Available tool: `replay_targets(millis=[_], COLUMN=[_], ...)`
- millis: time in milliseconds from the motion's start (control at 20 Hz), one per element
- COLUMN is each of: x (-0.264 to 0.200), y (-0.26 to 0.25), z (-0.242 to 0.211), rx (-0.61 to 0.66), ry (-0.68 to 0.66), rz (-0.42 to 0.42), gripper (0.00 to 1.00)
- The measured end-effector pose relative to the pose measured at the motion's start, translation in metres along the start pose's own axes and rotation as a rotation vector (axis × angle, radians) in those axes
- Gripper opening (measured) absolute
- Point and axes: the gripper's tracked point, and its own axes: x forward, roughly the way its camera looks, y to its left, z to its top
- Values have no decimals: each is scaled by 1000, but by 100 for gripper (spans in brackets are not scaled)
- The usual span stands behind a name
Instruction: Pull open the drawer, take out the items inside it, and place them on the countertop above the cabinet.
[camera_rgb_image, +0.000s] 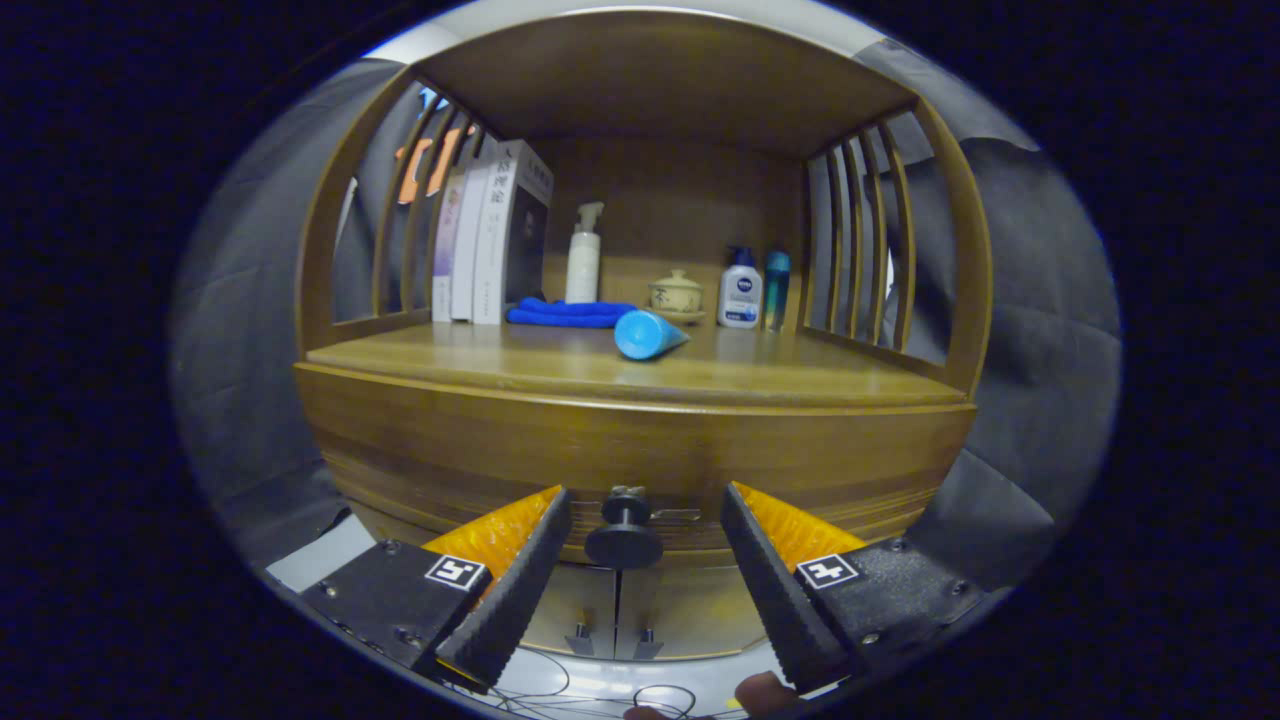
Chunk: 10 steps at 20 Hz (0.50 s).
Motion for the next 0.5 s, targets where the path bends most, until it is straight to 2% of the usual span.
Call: replay_targets(millis=[200, 500], x=[-68, -170], y=[18, 13], z=[22, 51], rx=[-7, 34], ry=[-83, -178], rz=[82, 150], gripper=[98, 98])
